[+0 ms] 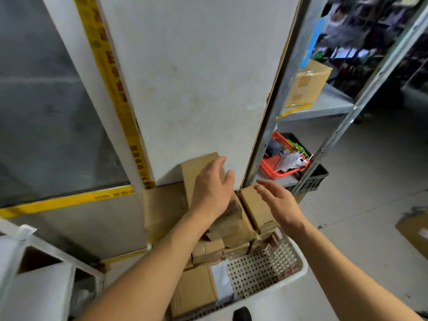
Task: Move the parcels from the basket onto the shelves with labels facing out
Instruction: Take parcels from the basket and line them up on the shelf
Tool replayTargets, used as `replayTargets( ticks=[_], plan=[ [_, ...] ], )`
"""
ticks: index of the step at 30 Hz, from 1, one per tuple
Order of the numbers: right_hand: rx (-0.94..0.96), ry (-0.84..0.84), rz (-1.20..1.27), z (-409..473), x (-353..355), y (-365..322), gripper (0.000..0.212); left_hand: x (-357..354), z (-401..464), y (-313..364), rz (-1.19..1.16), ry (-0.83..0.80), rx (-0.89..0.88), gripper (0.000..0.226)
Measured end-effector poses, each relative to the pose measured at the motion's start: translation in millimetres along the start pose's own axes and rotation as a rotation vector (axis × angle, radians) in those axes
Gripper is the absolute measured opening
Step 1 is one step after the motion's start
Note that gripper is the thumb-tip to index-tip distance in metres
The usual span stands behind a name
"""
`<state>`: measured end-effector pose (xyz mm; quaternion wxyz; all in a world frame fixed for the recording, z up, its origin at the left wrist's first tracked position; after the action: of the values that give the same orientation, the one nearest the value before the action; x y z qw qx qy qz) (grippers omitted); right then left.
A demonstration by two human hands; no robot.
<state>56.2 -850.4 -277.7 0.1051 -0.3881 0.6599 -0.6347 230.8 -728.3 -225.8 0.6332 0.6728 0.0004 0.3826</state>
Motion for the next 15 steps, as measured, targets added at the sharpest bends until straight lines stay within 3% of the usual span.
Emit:
replayTargets(
  ticks=[5, 11, 15],
  plan=[
    [0.028, -0.068, -0.028, 8.7, -38.0, -22.9, 0.041, 32.0, -1.8, -41.1, 0.048, 0.075, 0.240, 0.055],
    [-0.056, -0.194, -0.017, 34.5, -67.4, -23.5, 0.066, 32.4, -4.4, -74.0, -0.108, -0.045, 0.550, 0.060],
    [-0.068, -0.236, -0.013, 41.3, -74.8, -20.2, 0.062, 20.5, -8.6, -93.3, -0.231, -0.109, 0.636, 0.054]
  ],
)
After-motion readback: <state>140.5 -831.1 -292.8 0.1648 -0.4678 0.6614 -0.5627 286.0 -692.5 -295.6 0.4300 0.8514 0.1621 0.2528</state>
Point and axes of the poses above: each hand's wrist, its own z-axis towards the middle knuckle, its own x-axis out of the back of the hand, y = z × x, the point moved 1 cm from there along z, towards the middle knuckle, and after that the axes turned 8 degrees about -y, right-handed, at the moved point
